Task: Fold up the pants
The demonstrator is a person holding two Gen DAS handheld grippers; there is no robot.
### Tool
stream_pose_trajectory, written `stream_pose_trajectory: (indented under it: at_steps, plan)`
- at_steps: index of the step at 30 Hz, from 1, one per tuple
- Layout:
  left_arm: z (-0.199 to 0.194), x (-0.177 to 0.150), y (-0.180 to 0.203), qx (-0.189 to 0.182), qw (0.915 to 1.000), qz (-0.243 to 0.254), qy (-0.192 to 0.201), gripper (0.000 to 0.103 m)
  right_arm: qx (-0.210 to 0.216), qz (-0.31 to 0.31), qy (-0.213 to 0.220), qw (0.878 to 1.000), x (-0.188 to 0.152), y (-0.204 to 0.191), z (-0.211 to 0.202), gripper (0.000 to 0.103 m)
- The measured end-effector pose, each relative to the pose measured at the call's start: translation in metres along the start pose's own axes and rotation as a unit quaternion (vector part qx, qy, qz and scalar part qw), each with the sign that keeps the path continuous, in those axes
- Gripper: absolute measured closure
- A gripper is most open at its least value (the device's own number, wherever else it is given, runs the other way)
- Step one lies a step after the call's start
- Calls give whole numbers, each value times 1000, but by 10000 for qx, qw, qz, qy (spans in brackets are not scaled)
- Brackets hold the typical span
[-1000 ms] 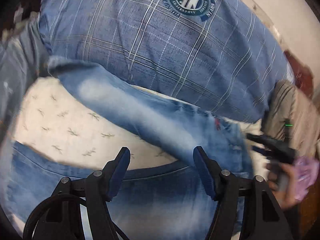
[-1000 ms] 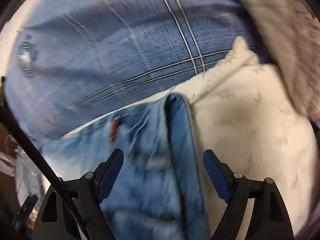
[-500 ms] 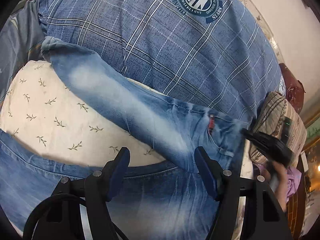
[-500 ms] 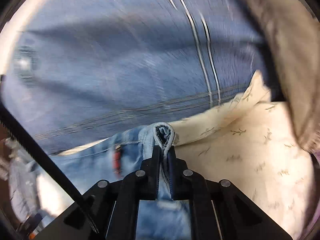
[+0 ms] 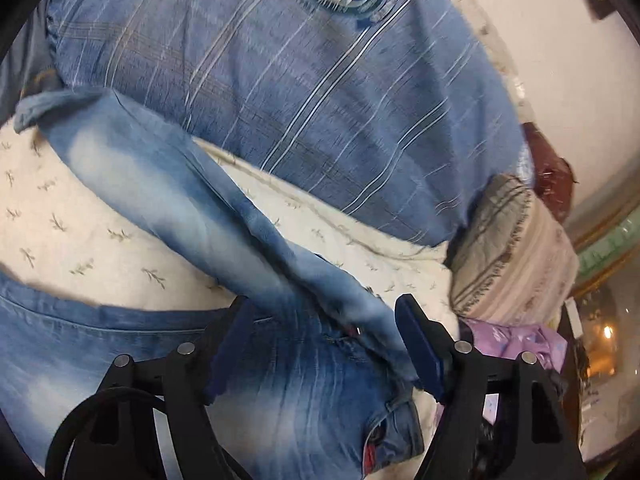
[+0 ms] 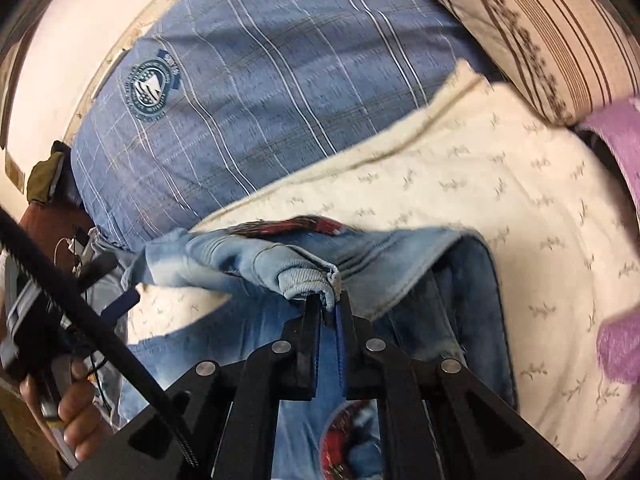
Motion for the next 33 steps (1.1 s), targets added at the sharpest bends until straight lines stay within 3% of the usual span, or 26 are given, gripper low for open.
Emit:
stream_pose_trajectory:
  at_steps: [4,5,6,7,8,9,10,12,15,17,18,24,27,28,30,33]
  plan:
    - [33,10,-2,236,9989,-360,-189,30,30,383,-190,9991,1,21,6,97]
    - [43,14,-2,441,9982,-317,-269,31,114,516,-246,9983,1,26,7,97]
    - [52,16,-4,617,9970,-320,-333,37,195,623,-283,9975,1,29,7,97]
    - [60,18,-8,770,9957,-395,-345,54,224,634,-290,9973,2,29,7,97]
    - [67,19,-10,814,9950,-418,-389,64,210,625,-287,9974,2,29,6,97]
    - [72,18,-12,906,9939,-395,-491,83,189,632,-299,9974,2,32,6,97]
    - [75,13,-14,963,9922,-472,-639,87,205,653,-311,9972,2,33,6,97]
    - [72,9,-11,910,9925,-548,-602,90,396,743,-310,9960,3,32,2,96]
    - [63,1,-7,957,9931,-376,-556,94,497,723,-145,9960,5,30,-12,81]
    - [58,-12,-10,964,9927,-397,-611,96,477,842,-41,9953,0,36,-23,48]
    - [57,-18,-12,973,9924,-391,-644,97,547,928,-23,9942,-6,41,-28,45]
    - [55,-49,-33,832,9918,-587,-771,97,1257,1589,-642,9772,-31,48,-11,45]
    - [54,-49,-37,824,9915,-666,-757,97,640,1680,-757,9808,-35,60,5,45]
    - [53,-49,-37,844,9914,-661,-752,97,638,1725,-787,9798,-35,60,8,46]
    - [54,-48,-35,894,9913,-577,-771,94,845,1851,-804,9758,-35,58,9,56]
    - [61,-48,-32,967,9901,-548,-852,88,631,1632,-1054,9789,-43,51,23,63]
Point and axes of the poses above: each gripper's, at about its wrist camera, not at the fingertips, and z roughly the way its jaws point, y to its right, x to its top, the point moved 8 cm from there along z, roughly the way its jaws point, and after that the axes turned 7 degrees about z, right-handed, at the moved point
